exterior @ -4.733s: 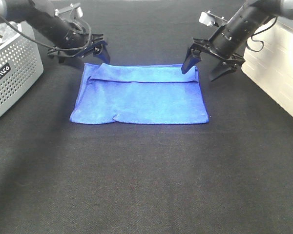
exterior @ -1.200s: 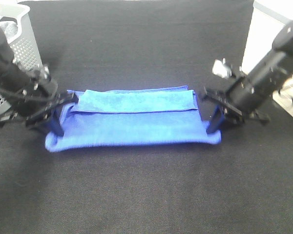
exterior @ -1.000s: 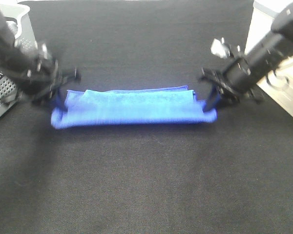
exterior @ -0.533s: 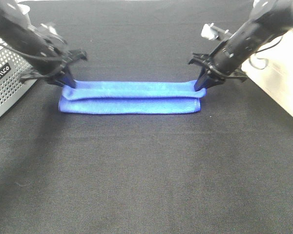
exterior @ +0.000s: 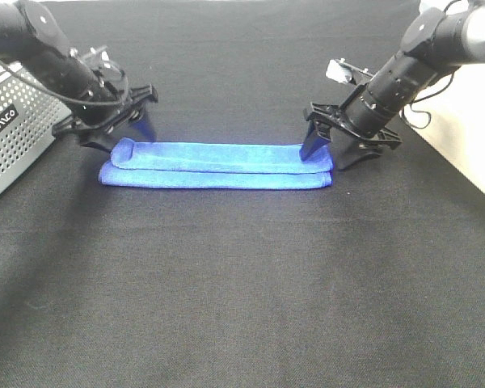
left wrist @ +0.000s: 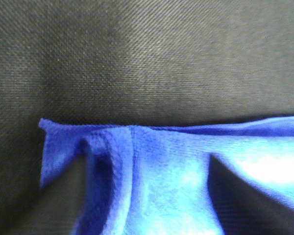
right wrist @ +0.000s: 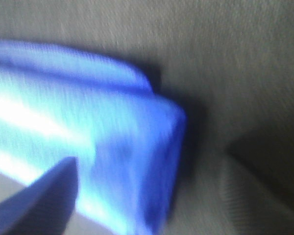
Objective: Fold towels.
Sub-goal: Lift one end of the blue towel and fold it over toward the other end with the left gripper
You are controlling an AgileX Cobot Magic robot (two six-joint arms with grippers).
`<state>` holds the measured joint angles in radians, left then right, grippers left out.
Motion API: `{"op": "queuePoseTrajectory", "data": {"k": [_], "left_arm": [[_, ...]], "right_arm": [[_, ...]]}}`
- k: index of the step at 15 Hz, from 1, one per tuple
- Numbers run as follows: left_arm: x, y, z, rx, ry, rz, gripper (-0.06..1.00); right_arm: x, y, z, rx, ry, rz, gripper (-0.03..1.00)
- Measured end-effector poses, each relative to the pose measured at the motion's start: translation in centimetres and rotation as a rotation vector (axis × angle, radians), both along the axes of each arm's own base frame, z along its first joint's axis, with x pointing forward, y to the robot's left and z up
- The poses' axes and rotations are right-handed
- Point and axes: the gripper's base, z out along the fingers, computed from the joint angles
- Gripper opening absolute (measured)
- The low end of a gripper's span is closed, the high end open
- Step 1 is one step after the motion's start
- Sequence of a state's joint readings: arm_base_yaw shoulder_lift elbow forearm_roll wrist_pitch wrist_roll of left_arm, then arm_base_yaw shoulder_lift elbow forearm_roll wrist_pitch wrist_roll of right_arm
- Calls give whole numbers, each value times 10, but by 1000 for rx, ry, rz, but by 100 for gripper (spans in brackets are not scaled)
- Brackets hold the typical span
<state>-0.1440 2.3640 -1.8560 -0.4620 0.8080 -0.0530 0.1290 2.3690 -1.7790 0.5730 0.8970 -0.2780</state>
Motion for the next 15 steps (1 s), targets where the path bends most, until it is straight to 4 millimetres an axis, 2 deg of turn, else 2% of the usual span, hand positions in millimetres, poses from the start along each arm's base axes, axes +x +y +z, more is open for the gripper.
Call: {"op": "queuePoseTrajectory", "data": {"k": [2,5,9,12,15], "left_arm": [[-2,11,8,-7,28,4,74],[-6,24,4,-9,81,15,74],[-7,25,-5,7,58,-15,74],[-5,24,-21,9,64,-14,74],[-4,13,-30,6,51,-21,74]], "right_arm": [[-4,0,13,5,17,7,78],[-8,0,33,19,23,3,79],[-11,-1,33,-3,48,26,79],[-11,-2,33,-13,46,30,79],[-11,-2,33,-14,46,30,79]]}}
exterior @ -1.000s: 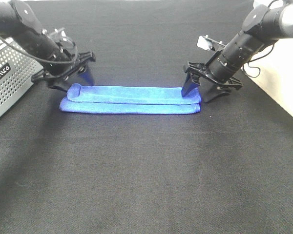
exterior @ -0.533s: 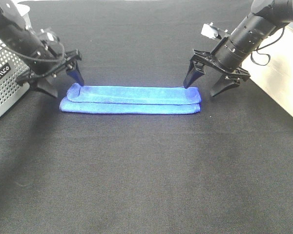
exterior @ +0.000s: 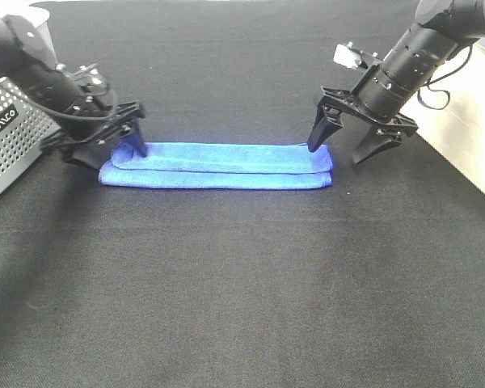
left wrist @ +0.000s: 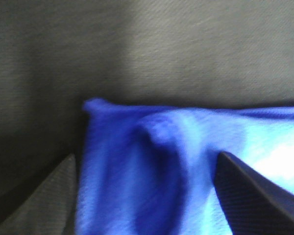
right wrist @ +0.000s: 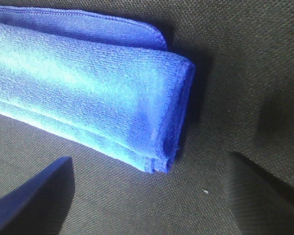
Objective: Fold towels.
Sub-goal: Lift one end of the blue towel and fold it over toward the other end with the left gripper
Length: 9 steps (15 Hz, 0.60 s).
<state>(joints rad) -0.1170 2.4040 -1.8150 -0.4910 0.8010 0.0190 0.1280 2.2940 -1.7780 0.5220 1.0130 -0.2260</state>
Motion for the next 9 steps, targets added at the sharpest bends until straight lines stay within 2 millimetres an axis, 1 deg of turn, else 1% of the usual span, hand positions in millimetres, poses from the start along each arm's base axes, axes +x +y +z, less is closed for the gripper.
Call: {"op": "queuePoseTrajectory", "data": {"k": [1,2,3,4,5,6,7,9], "left_arm": [[0,-5,-1,-4,-9,-1,73],[1,-9,-2,-8,-22,0,69],[1,-14,-3,-15,-31,4,59],[1,-18,-6,-21,-25,15,33],[1,-18,-6,-21,-25,15,33],[1,-18,-6,-24,-22,20,14],[1,-18,-6,-23,-19,18,7],[0,-17,-4,-9,-13,6,7]], "right_arm": [[0,0,0,0,0,0,79],[0,0,0,0,0,0,79],[0,0,0,0,0,0,79],[0,0,0,-2,0,1,79],[0,0,0,-2,0,1,79],[0,0,0,-2,0,1,79],[0,0,0,-2,0,1,79],[0,0,0,-2,0,1,79]]}}
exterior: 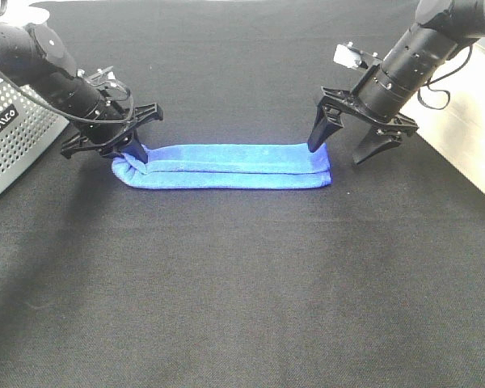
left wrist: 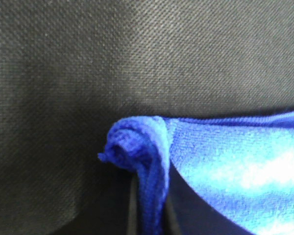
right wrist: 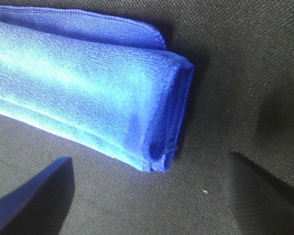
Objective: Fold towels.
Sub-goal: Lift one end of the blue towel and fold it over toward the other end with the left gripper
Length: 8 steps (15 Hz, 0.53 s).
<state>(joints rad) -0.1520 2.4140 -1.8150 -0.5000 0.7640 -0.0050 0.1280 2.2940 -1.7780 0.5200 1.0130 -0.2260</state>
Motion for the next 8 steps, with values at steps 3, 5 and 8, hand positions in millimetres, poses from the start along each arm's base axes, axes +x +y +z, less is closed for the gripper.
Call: {"op": "queuePoseTrajectory", "data": {"k": [3,5,8], "left_arm": [[-6,10,28,126,7,-38,7],[-7,19,64,228,-12,-42,7],[-9,-13,109,208,-45,-90,7]], "right_arm": [[0,0,0,0,0,0,79],[0,0,0,0,1,0,79],[-1,2,1,19,12,-4,78]]}}
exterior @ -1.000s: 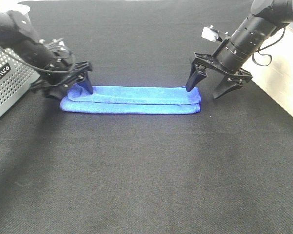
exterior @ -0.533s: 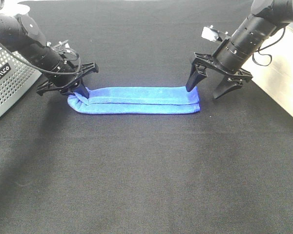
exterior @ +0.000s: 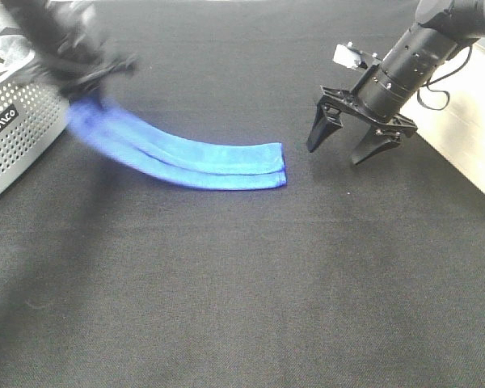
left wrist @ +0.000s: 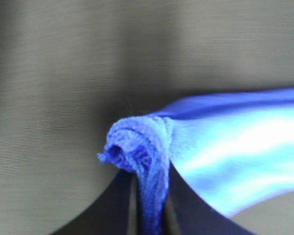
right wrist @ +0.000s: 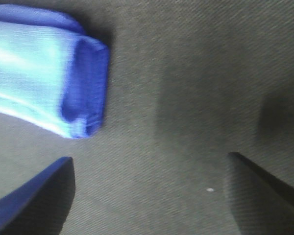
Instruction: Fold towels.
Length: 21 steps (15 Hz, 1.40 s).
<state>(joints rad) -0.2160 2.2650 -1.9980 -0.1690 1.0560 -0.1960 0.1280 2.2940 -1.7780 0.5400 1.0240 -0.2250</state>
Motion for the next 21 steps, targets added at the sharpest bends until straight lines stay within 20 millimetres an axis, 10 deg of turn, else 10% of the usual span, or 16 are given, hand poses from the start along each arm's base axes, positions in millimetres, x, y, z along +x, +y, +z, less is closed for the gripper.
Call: {"op": "queuePoseTrajectory", "data": {"k": [3,7,15,21], "left_arm": [[-14,-68,14,-91,-32,-42,7],[-19,-131,-30,-213,-16,51,12],[-13,-158,-46,-533,8,77,68],[21,-119,6,-616,-154,28,72]], "right_arm": [[-3,1,0,9,29,13,78],[-9,3,1,38,101,27,78],[-10,7,3,85,125,11,78],[-13,18,52,236,25,11,78]]}}
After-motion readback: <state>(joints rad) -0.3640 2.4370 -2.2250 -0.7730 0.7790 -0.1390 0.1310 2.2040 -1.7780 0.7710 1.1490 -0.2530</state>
